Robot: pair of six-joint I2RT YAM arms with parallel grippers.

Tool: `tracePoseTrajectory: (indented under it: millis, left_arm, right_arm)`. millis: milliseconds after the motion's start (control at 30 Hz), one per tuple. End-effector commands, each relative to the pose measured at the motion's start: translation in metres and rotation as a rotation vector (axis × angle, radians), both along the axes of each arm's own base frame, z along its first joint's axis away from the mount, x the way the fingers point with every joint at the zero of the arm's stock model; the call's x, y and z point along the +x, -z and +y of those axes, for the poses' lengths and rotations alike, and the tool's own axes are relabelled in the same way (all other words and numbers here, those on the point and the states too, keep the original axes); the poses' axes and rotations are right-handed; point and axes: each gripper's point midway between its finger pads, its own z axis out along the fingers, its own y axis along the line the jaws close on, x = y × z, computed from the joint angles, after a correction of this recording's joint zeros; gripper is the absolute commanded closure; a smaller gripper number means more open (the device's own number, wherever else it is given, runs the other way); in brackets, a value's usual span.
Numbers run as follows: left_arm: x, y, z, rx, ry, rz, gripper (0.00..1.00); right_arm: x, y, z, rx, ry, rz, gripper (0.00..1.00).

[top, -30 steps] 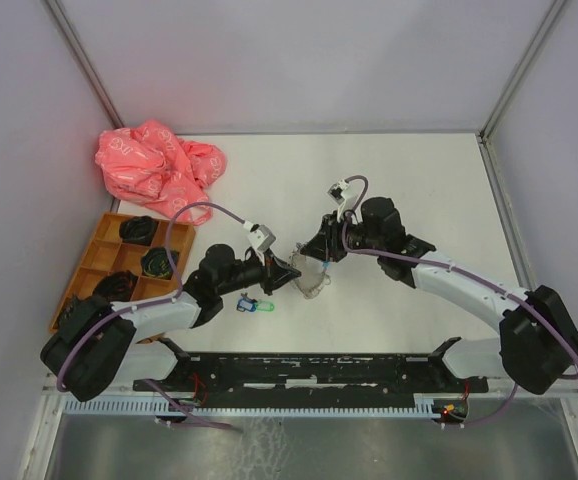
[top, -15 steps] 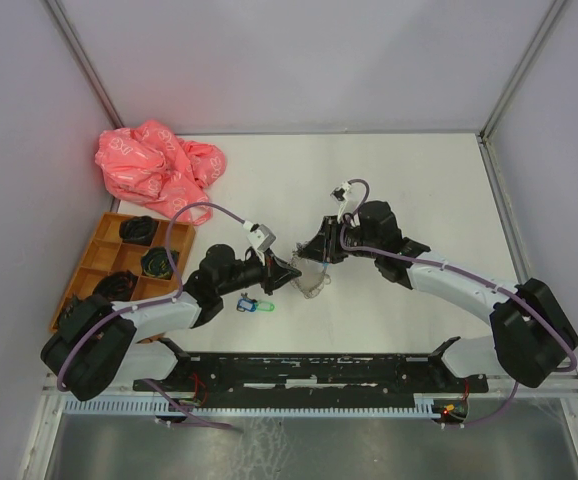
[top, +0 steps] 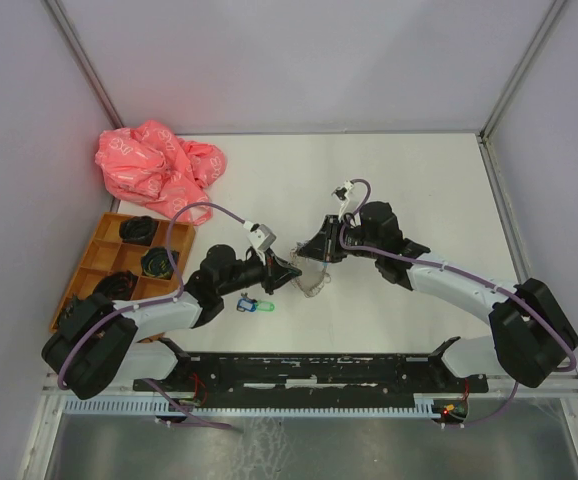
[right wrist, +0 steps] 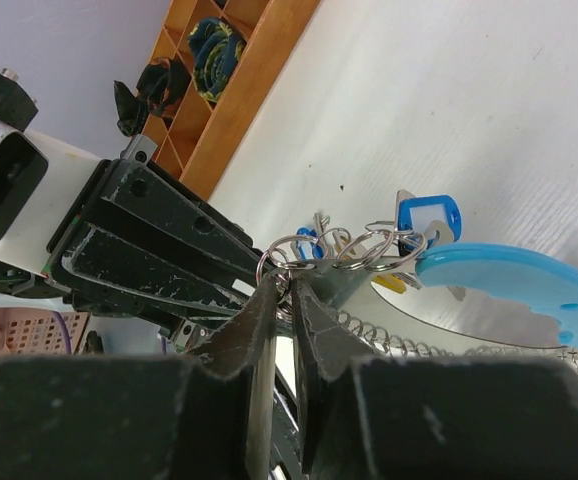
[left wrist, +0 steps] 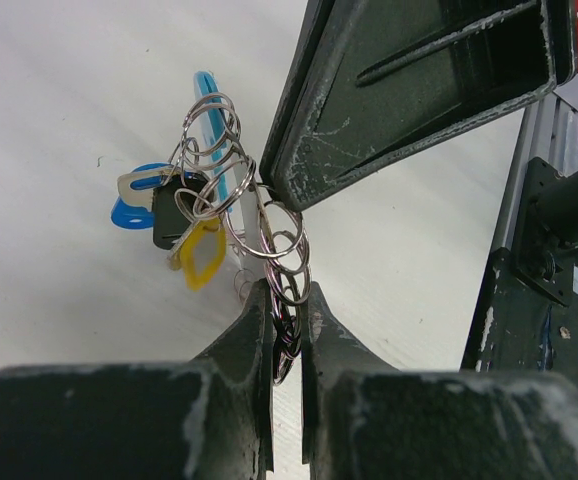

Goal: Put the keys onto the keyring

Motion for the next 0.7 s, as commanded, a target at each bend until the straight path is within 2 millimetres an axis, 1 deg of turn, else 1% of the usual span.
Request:
tracePoseTrajectory:
  millis: [0,67,133,167,233,367,500,600,667]
  left_arm:
    - [0.011,-0.017,-0.004,-0.037,-0.033,-0.040,0.97]
    - [0.010,-0.016,-0.004,-0.033,-0.027,-0.038,0.97]
    - [0.009,-0.017,-0.004,-0.030,-0.023,-0.038,0.97]
    - [0.009,-0.017,-0.004,-0.028,-0.023,-0.041,0.97]
    - [0.010,-0.016,-0.003,-0.019,-0.027,-0.042,0.97]
    - [0.009,-0.015,-0.002,0.003,-0.019,-0.038,0.97]
    - [0.009,-0.015,-0.002,0.016,-0.016,-0.025,0.97]
    - [0.008,-0.015,-0.002,0.026,-0.013,-0.011,0.97]
    - [0.007,-0.016,-0.003,0.028,-0.005,-0.006,0.97]
  right_arm:
    - [-0.004,-0.019,0.007,0.056,-0.038,-0.041,0.82]
    - [-0.006,-0.025,0.005,0.040,-0.067,-0.085,0.80]
    - [-0.007,-0.027,0.000,-0.015,-0.082,-0.135,0.77]
    - [-0.007,-0.032,-0.002,-0.036,-0.099,-0.179,0.74]
    - [-0.012,-0.037,-0.007,-0.082,-0.155,-0.257,0.69]
    - [-0.019,-0.036,-0.021,-0.220,-0.270,-0.451,0.63]
    - [-0.031,-0.036,-0.023,-0.291,-0.433,-0.719,0.62]
    - [-0.032,-0.036,-0.021,-0.331,-0.516,-0.935,0.63]
    - [-0.034,-0.035,-0.017,-0.335,-0.558,-1.041,0.65]
